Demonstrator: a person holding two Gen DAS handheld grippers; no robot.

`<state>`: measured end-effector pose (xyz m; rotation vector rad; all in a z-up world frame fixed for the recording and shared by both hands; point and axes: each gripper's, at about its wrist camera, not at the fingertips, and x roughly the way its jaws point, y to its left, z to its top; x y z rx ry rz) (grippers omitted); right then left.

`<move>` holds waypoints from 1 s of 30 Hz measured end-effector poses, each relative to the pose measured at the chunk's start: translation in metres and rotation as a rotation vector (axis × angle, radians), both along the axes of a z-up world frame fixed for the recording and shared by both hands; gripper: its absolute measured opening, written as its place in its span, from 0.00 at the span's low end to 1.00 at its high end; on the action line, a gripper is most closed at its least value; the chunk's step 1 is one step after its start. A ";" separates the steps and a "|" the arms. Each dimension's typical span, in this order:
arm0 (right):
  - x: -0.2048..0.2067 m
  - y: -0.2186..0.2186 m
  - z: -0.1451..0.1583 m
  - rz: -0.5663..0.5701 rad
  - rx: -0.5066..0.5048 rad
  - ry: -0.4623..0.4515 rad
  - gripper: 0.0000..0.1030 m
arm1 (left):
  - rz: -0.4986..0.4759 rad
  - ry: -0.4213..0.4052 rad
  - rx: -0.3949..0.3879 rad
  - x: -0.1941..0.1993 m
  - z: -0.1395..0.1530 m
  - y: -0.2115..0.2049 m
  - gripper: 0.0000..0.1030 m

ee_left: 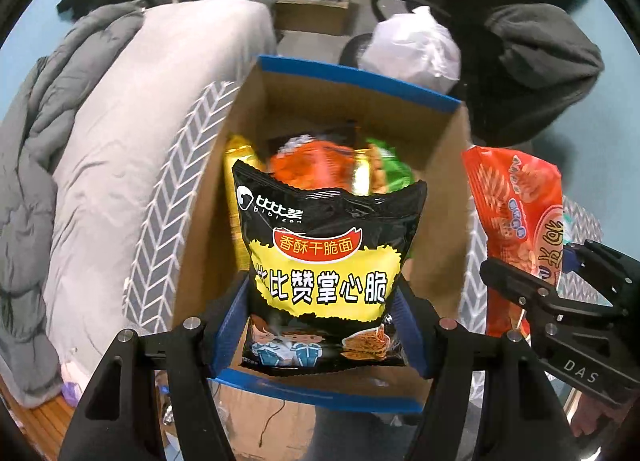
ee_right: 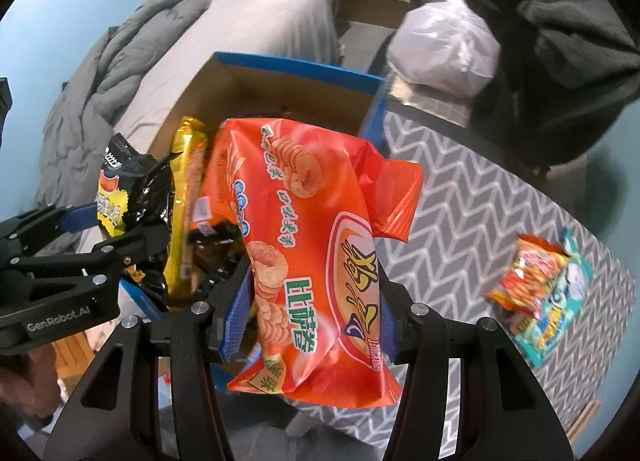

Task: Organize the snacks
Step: 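Lift both packets and carry them over the cardboard box, then open both tools to drop the packets into the box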

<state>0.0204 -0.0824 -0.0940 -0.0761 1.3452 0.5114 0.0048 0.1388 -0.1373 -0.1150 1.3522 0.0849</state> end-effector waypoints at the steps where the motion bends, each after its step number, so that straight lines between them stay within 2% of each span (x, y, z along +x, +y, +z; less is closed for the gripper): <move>1: 0.001 0.006 -0.001 0.008 0.000 0.001 0.51 | 0.008 0.004 0.000 0.000 -0.002 0.005 0.66; 11: 0.008 0.057 -0.016 0.059 0.001 0.025 0.51 | 0.030 0.035 0.004 -0.001 -0.021 0.028 0.66; 19: 0.013 0.065 -0.029 0.039 0.013 0.063 0.52 | 0.053 0.055 -0.013 0.004 -0.031 0.039 0.66; 30: 0.013 0.067 -0.024 0.034 -0.010 0.042 0.65 | 0.090 0.087 -0.008 0.004 -0.033 0.045 0.67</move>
